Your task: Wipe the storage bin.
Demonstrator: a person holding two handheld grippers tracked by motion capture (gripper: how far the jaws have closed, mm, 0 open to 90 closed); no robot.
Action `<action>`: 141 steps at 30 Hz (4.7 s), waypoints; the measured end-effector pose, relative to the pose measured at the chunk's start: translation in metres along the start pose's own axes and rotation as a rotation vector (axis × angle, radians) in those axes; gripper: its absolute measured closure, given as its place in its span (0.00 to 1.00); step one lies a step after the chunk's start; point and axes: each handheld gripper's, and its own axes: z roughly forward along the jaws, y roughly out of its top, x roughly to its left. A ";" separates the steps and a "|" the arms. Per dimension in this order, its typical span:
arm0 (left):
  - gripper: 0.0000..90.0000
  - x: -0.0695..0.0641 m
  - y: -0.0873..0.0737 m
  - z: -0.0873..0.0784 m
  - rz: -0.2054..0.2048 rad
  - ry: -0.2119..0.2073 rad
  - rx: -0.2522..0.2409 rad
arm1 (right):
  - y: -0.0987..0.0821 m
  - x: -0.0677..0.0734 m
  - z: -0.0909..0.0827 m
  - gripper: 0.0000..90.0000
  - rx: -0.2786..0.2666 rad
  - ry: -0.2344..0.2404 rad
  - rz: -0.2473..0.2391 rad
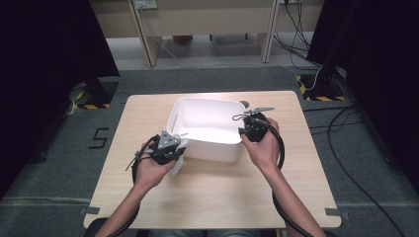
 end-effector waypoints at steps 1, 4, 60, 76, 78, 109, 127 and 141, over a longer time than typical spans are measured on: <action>0.89 -0.001 0.001 0.001 0.000 -0.002 -0.003 | 0.000 0.001 0.000 0.83 0.003 -0.002 0.003; 0.89 -0.006 0.004 0.002 0.010 -0.011 -0.006 | 0.000 0.001 0.000 0.83 0.002 0.000 0.000; 0.89 -0.007 -0.023 0.038 -0.004 -0.020 0.108 | 0.000 0.002 0.000 0.82 -0.004 0.003 0.003; 0.89 -0.007 -0.031 0.049 -0.015 -0.024 0.139 | 0.000 0.003 0.001 0.82 -0.008 0.001 -0.003; 0.89 -0.008 -0.031 0.050 -0.013 -0.024 0.142 | 0.000 0.003 0.001 0.82 -0.008 0.002 -0.003; 0.89 -0.019 -0.020 0.048 -0.015 -0.058 0.104 | -0.001 0.003 0.001 0.82 -0.010 0.003 0.003; 0.89 -0.019 -0.003 0.026 -0.002 -0.046 0.042 | -0.001 0.003 0.001 0.82 -0.015 0.003 0.000; 0.89 -0.019 0.004 0.019 0.006 -0.042 0.025 | -0.001 0.002 0.001 0.82 -0.015 0.005 0.004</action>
